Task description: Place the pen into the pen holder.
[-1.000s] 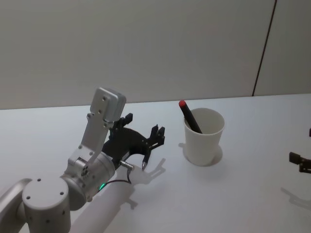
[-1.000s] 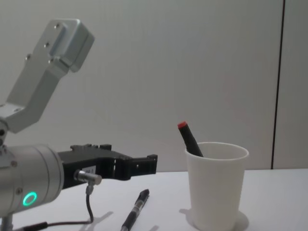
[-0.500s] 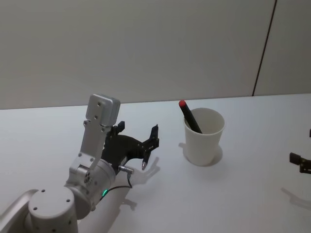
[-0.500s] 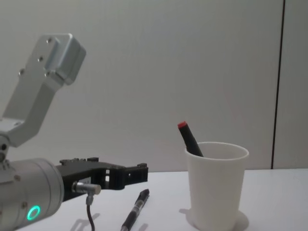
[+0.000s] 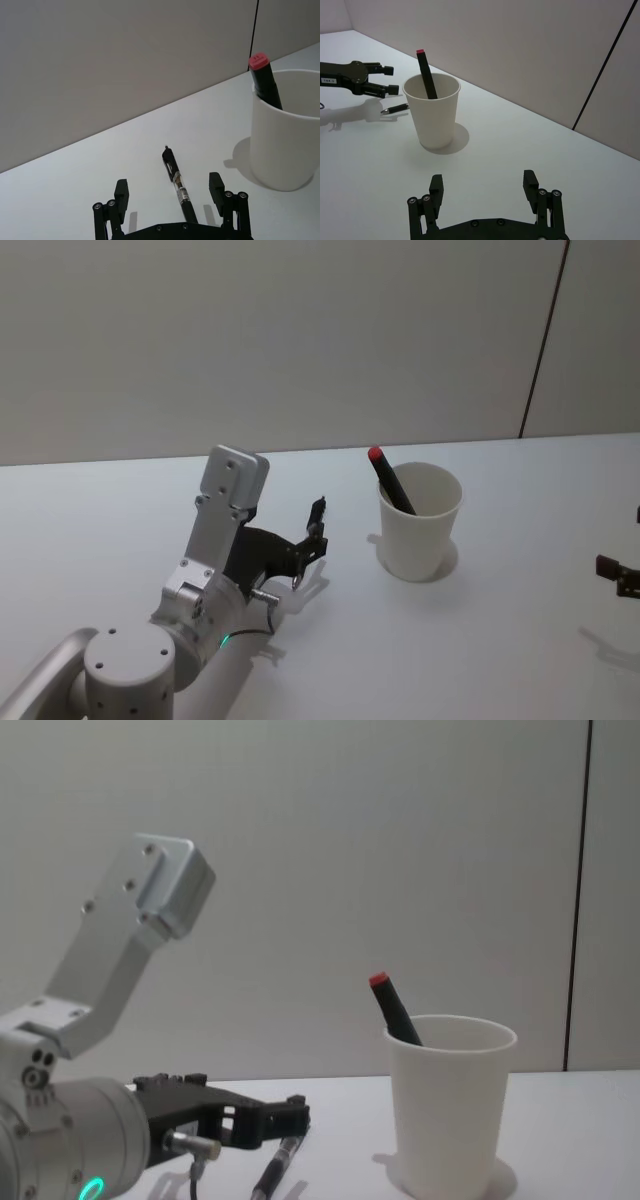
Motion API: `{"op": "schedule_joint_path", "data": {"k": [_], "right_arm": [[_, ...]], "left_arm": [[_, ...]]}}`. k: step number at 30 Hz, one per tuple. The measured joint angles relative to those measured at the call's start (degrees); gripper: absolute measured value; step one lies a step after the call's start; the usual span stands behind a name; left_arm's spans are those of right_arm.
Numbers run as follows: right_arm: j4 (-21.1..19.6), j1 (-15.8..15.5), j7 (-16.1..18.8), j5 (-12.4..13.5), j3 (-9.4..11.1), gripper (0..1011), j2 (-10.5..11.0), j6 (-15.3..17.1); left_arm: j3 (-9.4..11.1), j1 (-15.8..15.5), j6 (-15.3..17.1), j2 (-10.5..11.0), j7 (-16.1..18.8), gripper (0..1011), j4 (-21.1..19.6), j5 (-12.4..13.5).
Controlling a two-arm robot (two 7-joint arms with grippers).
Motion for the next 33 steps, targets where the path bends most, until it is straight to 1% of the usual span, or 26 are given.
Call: {"op": "schedule_joint_path", "data": {"k": [15, 24, 33], "right_arm": [[0.0, 0.0, 0.0, 0.0, 0.0, 1002, 0.0, 0.0], [0.0, 0.0, 0.0, 0.0, 0.0, 1002, 0.0, 0.0], [0.0, 0.0, 0.0, 0.0, 0.0, 1002, 0.0, 0.0]], "left_arm": [[0.3, -0.8, 0.5, -1.2, -1.9, 1001, 3.4, 3.1], [0.3, -0.8, 0.5, -1.6, -1.9, 1000, 4.7, 3.3], [0.1, -0.5, 0.5, -2.0, -1.9, 1001, 5.3, 3.0]]}}
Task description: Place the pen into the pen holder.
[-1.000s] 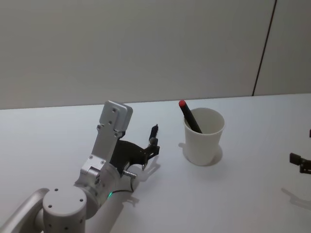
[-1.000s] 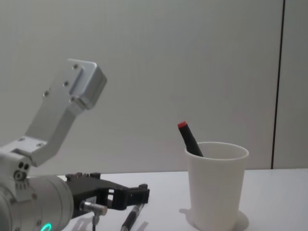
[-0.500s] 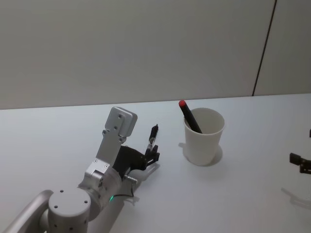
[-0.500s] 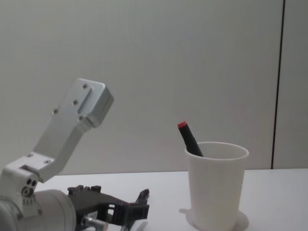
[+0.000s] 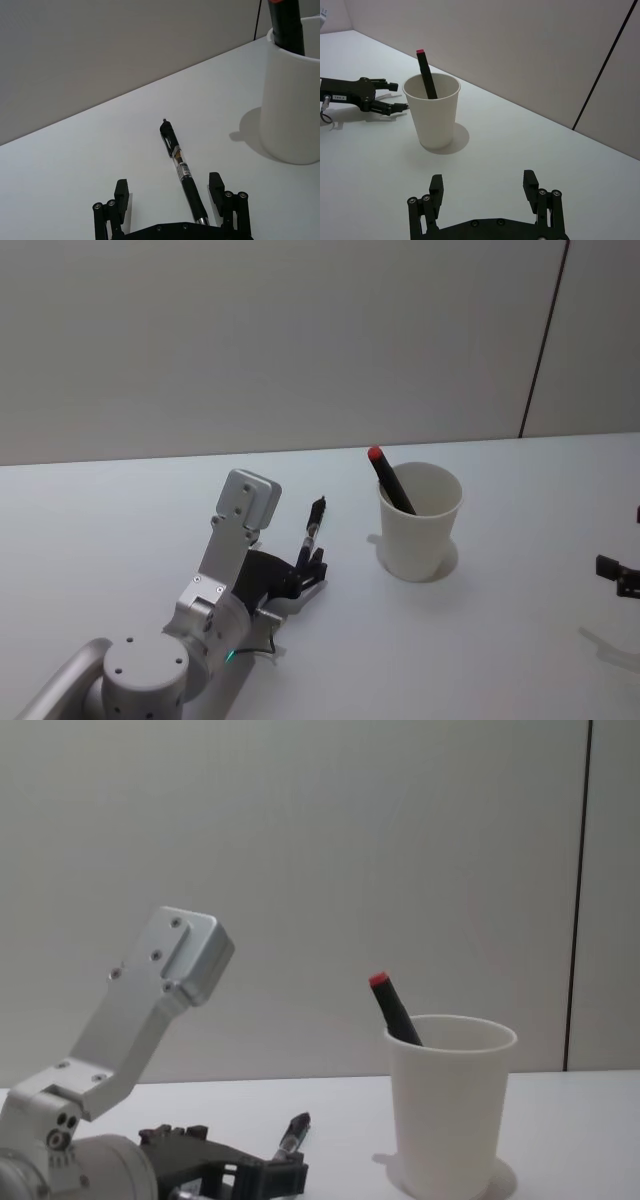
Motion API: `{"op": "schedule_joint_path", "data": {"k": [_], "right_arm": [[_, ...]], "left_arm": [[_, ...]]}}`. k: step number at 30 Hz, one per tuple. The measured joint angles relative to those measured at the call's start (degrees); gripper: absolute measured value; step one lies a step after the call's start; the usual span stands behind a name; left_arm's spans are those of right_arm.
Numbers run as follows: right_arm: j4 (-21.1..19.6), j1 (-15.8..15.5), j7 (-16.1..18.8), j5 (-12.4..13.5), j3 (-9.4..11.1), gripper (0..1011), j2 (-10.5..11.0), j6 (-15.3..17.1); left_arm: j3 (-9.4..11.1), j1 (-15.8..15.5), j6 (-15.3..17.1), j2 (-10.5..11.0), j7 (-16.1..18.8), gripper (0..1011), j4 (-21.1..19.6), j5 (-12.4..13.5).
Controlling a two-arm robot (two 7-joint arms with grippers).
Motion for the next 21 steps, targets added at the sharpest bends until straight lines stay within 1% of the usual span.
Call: {"op": "schedule_joint_path", "data": {"k": [21], "right_arm": [[0.0, 0.0, 0.0, 0.0, 0.0, 1002, 0.0, 0.0]], "left_arm": [[-0.2, 0.8, 0.8, -0.4, -0.4, 1000, 0.0, -0.2]]}}
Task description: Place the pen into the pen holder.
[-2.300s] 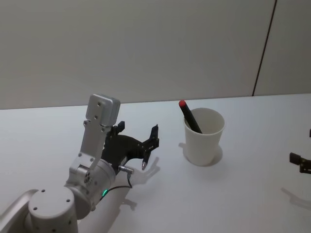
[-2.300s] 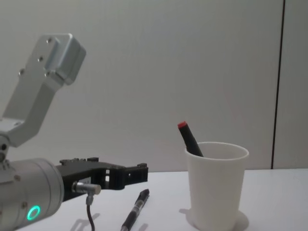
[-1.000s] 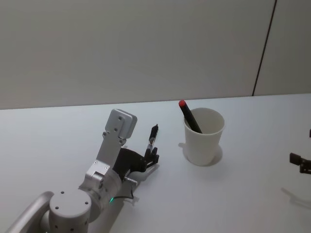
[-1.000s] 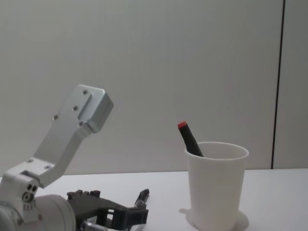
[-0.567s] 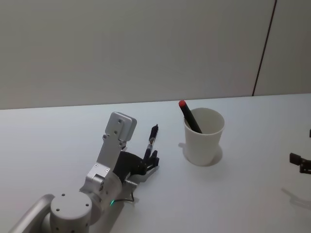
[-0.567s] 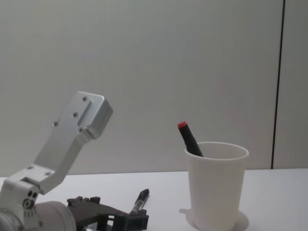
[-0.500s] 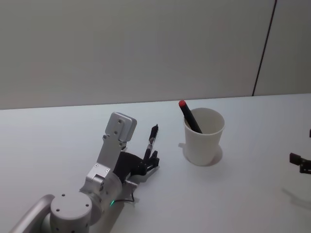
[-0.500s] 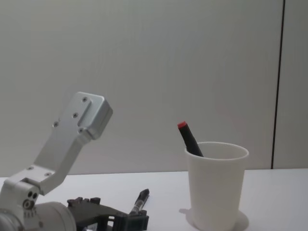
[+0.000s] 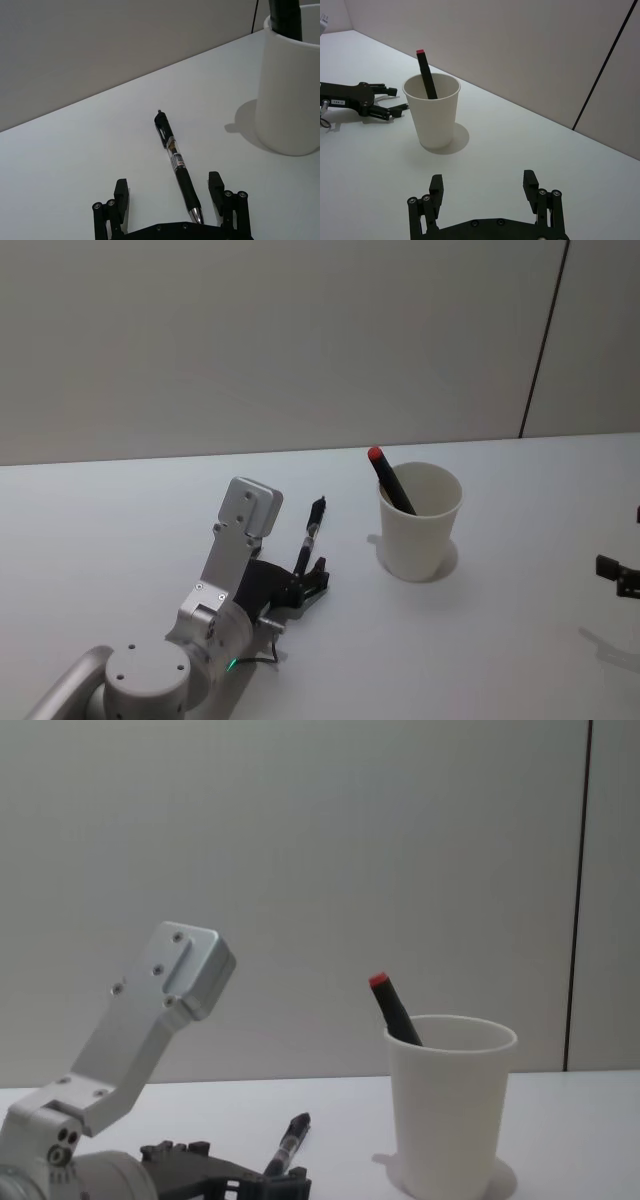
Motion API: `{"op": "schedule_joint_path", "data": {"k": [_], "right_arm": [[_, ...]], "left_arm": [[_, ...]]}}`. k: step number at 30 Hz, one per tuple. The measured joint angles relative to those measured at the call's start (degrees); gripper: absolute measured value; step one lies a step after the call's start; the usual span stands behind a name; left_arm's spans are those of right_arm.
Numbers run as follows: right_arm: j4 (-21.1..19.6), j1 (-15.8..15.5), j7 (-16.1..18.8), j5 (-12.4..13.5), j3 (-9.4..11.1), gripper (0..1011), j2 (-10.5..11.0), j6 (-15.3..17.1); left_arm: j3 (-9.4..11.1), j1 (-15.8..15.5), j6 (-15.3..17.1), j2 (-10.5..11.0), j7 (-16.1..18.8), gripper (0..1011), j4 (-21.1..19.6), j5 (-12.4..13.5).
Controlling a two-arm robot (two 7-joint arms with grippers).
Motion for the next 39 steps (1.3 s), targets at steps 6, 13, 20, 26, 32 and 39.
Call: {"op": "schedule_joint_path", "data": {"k": [6, 13, 20, 26, 32, 39], "right_arm": [[0.0, 0.0, 0.0, 0.0, 0.0, 1002, 0.0, 0.0], [0.0, 0.0, 0.0, 0.0, 0.0, 1001, 0.0, 0.0], [0.0, 0.0, 0.0, 0.0, 0.0, 1002, 0.0, 0.0], [0.0, 0.0, 0.0, 0.0, 0.0, 1001, 0.0, 0.0], [0.0, 0.0, 0.0, 0.0, 0.0, 1001, 0.0, 0.0], [0.0, 0.0, 0.0, 0.0, 0.0, 1002, 0.0, 0.0]], "left_arm": [[-0.1, 0.1, 0.3, -0.1, -0.2, 1000, -0.1, 0.2], [-0.2, 0.3, 0.4, -0.2, -0.5, 1001, -0.1, 0.3], [-0.3, 0.3, 0.5, -0.2, -0.7, 1001, -0.1, 0.5], [-0.4, 0.4, 0.6, -0.2, -0.8, 1001, -0.1, 0.5], [-0.4, 0.4, 0.7, -0.2, -0.9, 965, -0.1, 0.5], [-0.4, 0.4, 0.7, -0.2, -1.1, 807, -0.1, 0.5]]}}
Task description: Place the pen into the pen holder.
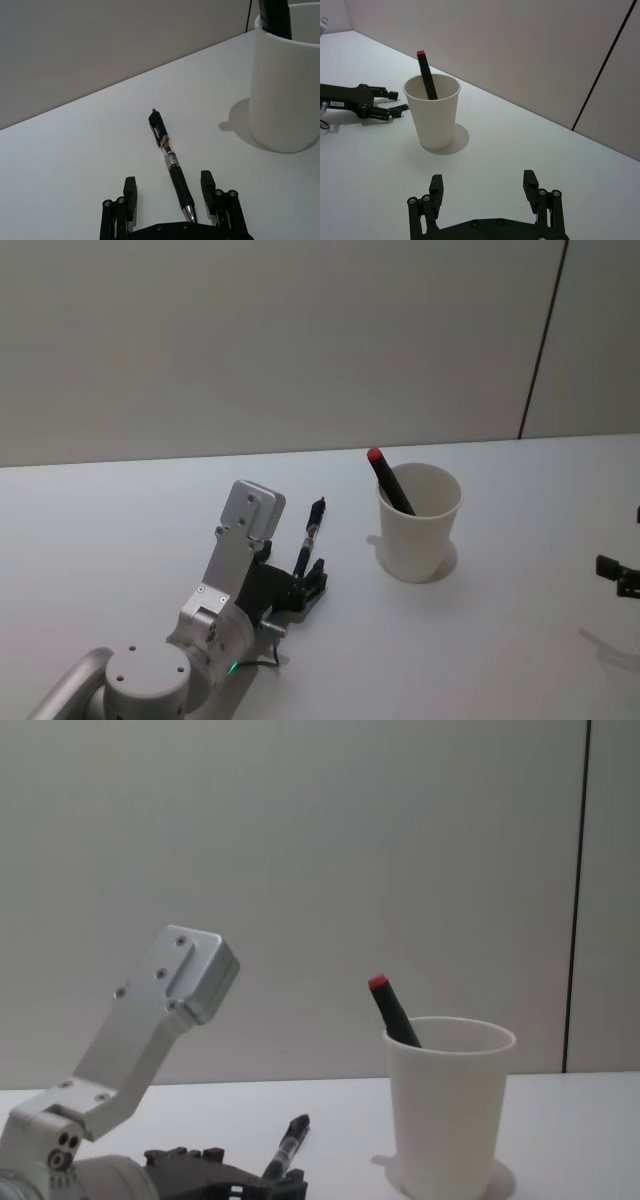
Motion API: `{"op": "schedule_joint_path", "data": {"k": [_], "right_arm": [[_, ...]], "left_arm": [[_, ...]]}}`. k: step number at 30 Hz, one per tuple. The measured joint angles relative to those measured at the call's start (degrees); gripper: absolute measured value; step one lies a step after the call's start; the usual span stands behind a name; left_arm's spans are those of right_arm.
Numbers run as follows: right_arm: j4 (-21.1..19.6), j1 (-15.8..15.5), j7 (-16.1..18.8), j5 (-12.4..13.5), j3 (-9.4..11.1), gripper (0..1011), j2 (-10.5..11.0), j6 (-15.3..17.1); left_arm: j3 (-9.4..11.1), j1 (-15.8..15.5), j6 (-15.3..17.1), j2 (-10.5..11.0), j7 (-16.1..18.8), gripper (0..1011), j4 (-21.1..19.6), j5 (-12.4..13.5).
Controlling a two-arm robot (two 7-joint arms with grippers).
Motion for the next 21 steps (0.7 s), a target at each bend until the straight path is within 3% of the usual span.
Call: {"op": "schedule_joint_path", "data": {"k": [21], "right_arm": [[0.0, 0.0, 0.0, 0.0, 0.0, 1002, 0.0, 0.0]], "left_arm": [[0.0, 0.0, 0.1, 0.0, 0.1, 652, 0.0, 0.1]]}}
